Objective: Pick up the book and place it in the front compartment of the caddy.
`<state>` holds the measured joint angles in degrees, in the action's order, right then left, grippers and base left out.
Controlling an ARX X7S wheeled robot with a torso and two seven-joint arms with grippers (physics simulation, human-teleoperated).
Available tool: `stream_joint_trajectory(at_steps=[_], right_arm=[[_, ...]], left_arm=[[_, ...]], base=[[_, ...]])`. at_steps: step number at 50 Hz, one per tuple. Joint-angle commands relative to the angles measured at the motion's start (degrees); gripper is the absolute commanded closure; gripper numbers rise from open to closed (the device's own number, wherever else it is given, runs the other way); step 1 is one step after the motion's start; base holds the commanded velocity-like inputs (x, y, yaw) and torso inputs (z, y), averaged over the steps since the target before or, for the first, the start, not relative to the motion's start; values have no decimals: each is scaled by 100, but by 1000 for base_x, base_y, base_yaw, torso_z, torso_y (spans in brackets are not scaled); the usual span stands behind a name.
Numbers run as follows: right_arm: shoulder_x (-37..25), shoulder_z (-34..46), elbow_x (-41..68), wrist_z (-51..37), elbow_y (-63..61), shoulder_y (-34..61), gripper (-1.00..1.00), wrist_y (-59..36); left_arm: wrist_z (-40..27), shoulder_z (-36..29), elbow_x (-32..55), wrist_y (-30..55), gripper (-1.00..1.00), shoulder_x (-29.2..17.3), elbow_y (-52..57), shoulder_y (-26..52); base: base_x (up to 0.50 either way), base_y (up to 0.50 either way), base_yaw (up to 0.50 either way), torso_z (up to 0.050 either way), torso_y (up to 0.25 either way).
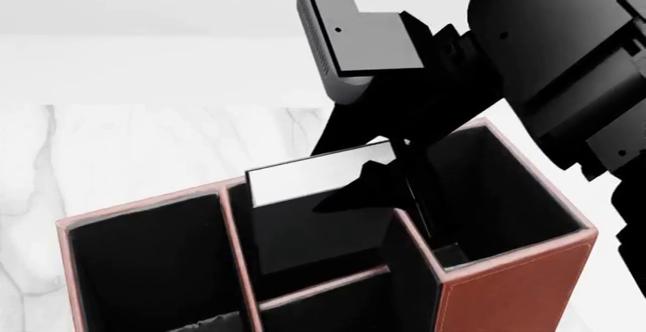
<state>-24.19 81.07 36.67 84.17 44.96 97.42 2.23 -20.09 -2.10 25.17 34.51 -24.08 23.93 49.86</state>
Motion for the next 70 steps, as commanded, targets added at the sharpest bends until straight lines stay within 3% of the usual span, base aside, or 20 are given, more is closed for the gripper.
stream_joint_trajectory(at_steps=[1, 62, 70], right_arm=[[55, -175, 32, -60, 12, 23, 100, 124], [74, -118, 313, -267, -21, 105, 100, -431], [831, -126, 59, 215, 1600, -16, 100, 544]], left_arm=[[-10, -11, 13, 1, -100, -10, -3, 8], [-78, -2, 65, -128, -100, -30, -16, -61], [-87, -8, 62, -121, -100, -53, -17, -45]], base=[[0, 0, 0, 0, 0], [0, 0, 0, 0, 1], [0, 0, 0, 0, 0]])
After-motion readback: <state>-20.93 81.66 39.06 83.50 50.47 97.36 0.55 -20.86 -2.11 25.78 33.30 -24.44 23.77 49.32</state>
